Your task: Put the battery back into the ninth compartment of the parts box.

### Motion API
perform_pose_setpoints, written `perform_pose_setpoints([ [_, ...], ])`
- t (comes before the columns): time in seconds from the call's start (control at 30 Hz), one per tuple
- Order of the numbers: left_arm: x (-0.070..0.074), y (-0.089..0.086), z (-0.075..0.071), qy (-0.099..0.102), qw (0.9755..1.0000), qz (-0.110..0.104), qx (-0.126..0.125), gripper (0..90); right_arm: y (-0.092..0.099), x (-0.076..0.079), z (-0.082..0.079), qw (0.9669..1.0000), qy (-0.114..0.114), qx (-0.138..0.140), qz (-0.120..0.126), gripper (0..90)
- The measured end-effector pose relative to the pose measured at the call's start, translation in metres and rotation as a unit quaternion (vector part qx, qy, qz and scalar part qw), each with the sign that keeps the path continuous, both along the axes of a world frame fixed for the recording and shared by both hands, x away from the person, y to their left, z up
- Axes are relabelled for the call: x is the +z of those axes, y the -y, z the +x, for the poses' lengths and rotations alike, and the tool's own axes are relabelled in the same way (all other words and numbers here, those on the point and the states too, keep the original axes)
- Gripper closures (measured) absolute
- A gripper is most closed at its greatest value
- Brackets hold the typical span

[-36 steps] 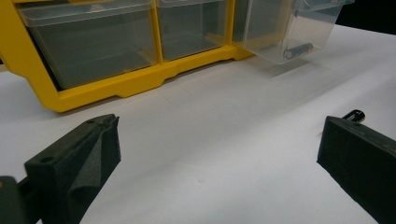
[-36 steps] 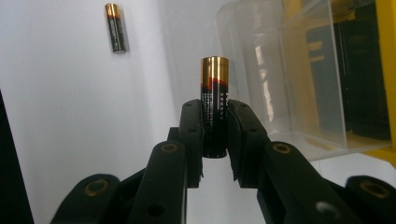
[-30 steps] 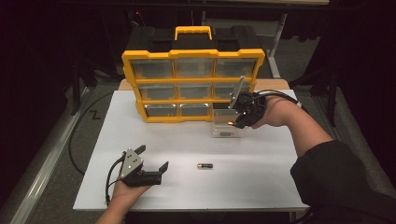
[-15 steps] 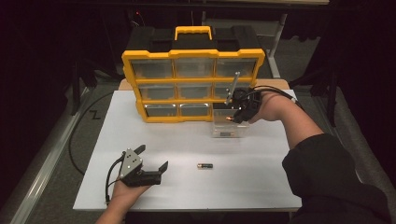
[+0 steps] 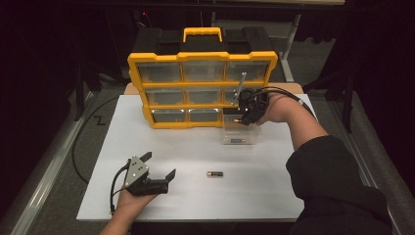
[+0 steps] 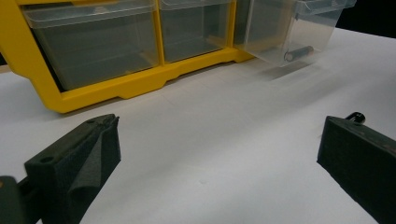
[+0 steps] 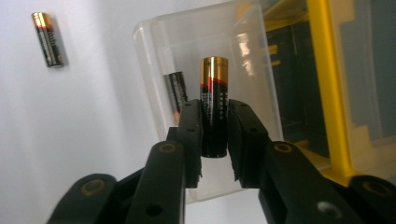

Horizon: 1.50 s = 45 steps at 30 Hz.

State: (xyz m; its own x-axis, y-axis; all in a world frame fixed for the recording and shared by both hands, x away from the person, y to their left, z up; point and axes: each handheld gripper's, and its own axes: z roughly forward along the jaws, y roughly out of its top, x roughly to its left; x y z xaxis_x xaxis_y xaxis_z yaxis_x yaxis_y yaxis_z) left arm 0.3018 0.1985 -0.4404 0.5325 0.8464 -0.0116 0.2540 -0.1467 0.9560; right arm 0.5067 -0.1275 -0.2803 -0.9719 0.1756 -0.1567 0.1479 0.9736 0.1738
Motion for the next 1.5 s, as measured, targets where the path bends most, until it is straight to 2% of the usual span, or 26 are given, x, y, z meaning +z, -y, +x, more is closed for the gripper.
perform_pose_setpoints([
  [0.1, 0.0, 0.0, 0.0, 0.0, 1.0, 0.002, -0.001, 0.3, 0.001, 0.002, -0.002, 0.9999, -0.01, -0.008, 0.001, 55.8],
  [0.3, 0.0, 0.002, 0.0, -0.002, 1.0, 0.006, -0.003, 0.3, 0.006, 0.003, -0.014, 0.9998, -0.016, -0.014, 0.001, 48.2],
  [0.4, -0.001, 0.002, 0.0, -0.002, 1.0, 0.007, -0.004, 0.3, 0.008, 0.002, -0.02, 0.9997, -0.018, -0.013, -0.007, 47.1],
  [0.53, -0.001, 0.003, 0.0, -0.003, 1.0, 0.007, -0.003, 0.3, 0.011, 0.0, -0.03, 0.9996, -0.02, -0.016, 0.01, 43.9],
  [0.77, -0.001, 0.003, 0.0, -0.003, 1.0, 0.008, -0.002, 0.3, 0.011, -0.001, -0.048, 0.9993, -0.023, -0.016, 0.023, 40.2],
  [0.87, -0.001, 0.003, 0.0, -0.002, 1.0, 0.007, -0.001, 0.3, 0.011, -0.004, -0.054, 0.9996, -0.024, -0.011, 0.01, 37.7],
  [1.0, -0.001, 0.003, 0.0, -0.002, 1.0, 0.008, -0.003, 0.3, 0.012, -0.01, -0.06, 0.9995, -0.021, -0.013, 0.018, 34.6],
  [1.1, -0.001, 0.003, 0.0, -0.002, 1.0, 0.008, -0.003, 0.3, 0.012, -0.014, -0.065, 0.9997, -0.022, -0.009, 0.009, 33.6],
  [1.17, -0.001, 0.003, 0.0, -0.002, 1.0, 0.008, -0.002, 0.3, 0.012, -0.018, -0.069, 0.9994, -0.025, -0.014, 0.017, 33.1],
  [1.23, -0.001, 0.003, 0.0, -0.002, 1.0, 0.009, -0.003, 0.3, 0.013, -0.021, -0.071, 0.9995, -0.024, -0.01, 0.016, 32.0],
  [1.27, -0.001, 0.003, 0.0, -0.002, 1.0, 0.009, -0.003, 0.3, 0.012, -0.022, -0.072, 0.9996, -0.026, -0.01, 0.008, 31.4],
  [1.33, -0.001, 0.003, 0.0, -0.002, 1.0, 0.009, -0.003, 0.3, 0.013, -0.025, -0.074, 0.9995, -0.026, -0.008, 0.014, 31.2],
  [1.5, -0.001, 0.003, 0.0, -0.002, 0.9999, 0.01, -0.003, 0.3, 0.014, -0.031, -0.079, 0.9995, -0.028, -0.009, 0.012, 29.1],
])
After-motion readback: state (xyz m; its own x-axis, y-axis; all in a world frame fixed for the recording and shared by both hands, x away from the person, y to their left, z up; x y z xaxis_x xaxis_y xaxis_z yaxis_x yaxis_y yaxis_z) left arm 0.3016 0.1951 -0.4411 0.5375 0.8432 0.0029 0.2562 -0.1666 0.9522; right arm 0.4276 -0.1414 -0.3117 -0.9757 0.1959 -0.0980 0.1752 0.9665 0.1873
